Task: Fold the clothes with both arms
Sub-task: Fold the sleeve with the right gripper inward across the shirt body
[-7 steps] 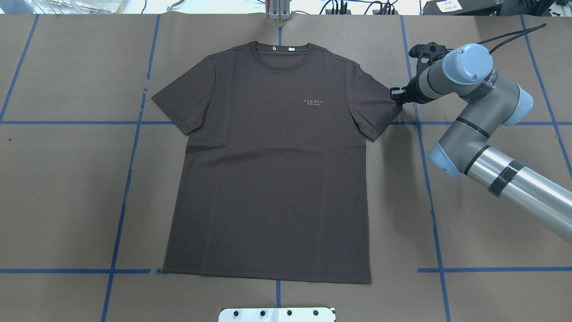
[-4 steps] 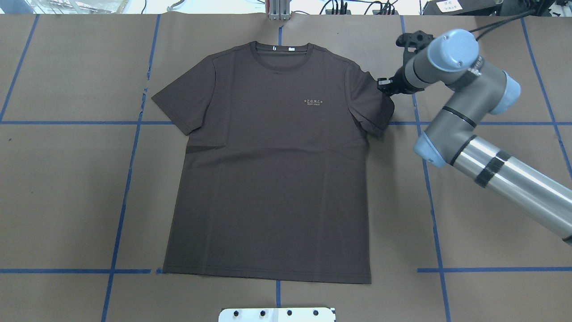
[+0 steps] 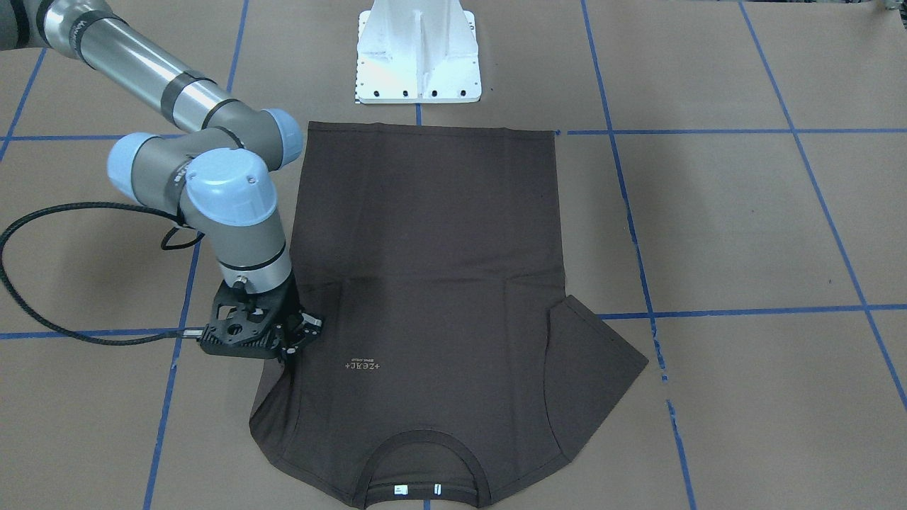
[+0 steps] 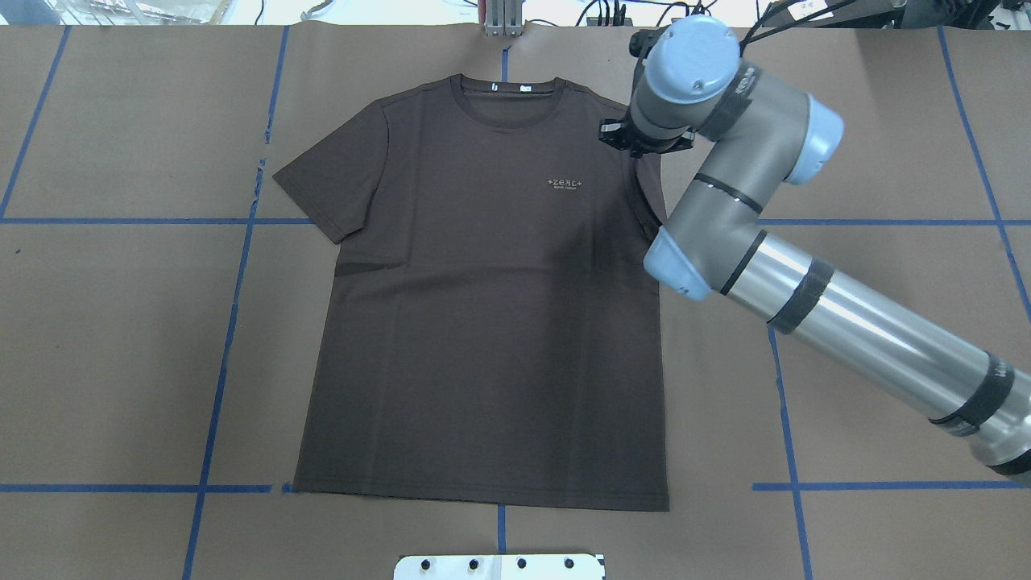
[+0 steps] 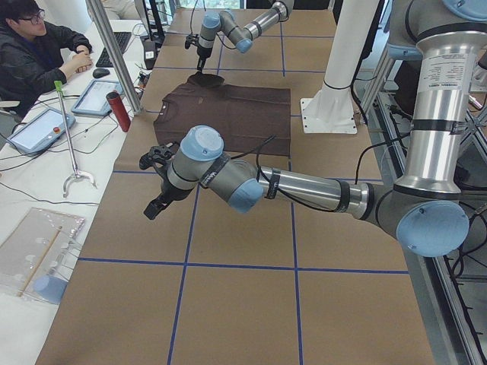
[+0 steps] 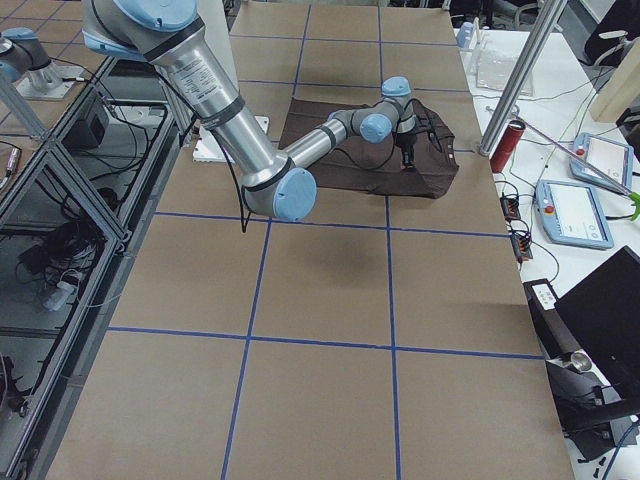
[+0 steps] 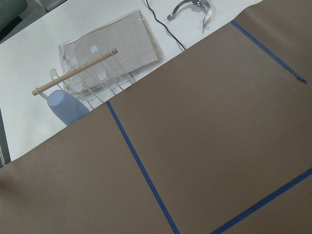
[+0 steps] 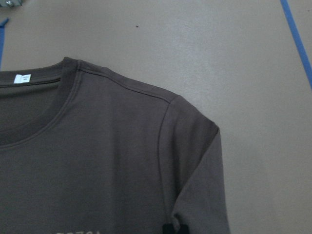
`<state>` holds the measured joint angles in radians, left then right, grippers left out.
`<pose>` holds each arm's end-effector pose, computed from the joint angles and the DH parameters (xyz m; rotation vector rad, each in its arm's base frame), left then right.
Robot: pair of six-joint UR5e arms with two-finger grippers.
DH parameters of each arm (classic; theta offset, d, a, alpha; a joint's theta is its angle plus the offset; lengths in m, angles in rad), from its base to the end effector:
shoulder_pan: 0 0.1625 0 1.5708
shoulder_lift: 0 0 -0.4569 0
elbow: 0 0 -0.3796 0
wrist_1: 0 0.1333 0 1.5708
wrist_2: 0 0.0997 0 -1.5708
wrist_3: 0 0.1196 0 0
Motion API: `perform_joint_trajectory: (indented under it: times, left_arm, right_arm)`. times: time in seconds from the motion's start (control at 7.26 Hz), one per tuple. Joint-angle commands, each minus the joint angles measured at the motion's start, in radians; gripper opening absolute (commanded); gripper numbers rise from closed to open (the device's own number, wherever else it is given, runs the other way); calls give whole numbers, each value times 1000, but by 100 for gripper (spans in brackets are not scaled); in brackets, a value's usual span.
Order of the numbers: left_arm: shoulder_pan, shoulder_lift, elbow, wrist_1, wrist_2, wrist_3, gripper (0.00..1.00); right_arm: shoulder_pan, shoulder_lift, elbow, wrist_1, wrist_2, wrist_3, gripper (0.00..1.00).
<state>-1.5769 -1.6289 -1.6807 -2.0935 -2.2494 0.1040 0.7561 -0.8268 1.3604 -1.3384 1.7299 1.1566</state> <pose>-0.0615 -0.5366 0.5634 0.7000 0.6149 0.3249 -0.4963 -0.6252 0.3216 0.2970 -0.7228 0.2635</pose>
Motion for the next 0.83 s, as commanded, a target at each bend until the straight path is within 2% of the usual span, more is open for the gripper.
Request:
perform_joint_trajectory:
  times: [0.0, 0.28, 0.41, 0.55, 0.69]
  left_arm:
    - [-2, 1, -1, 0, -1, -1, 100]
    - [0, 0, -1, 1, -1, -1, 100]
    - [0, 0, -1, 1, -1, -3, 100]
    - [0, 0, 1, 1, -1, -4, 100]
    - [0, 0, -1, 1, -1, -6, 100]
  right_arm:
    - [-73, 18, -24, 63, -101, 34, 0]
    - [-107, 52, -165, 215, -172, 32, 0]
    - [-107, 54, -172, 226, -174, 34, 36]
    - [-103, 66, -173, 219, -171, 37, 83]
    - [-90, 109, -173, 181, -155, 35, 100]
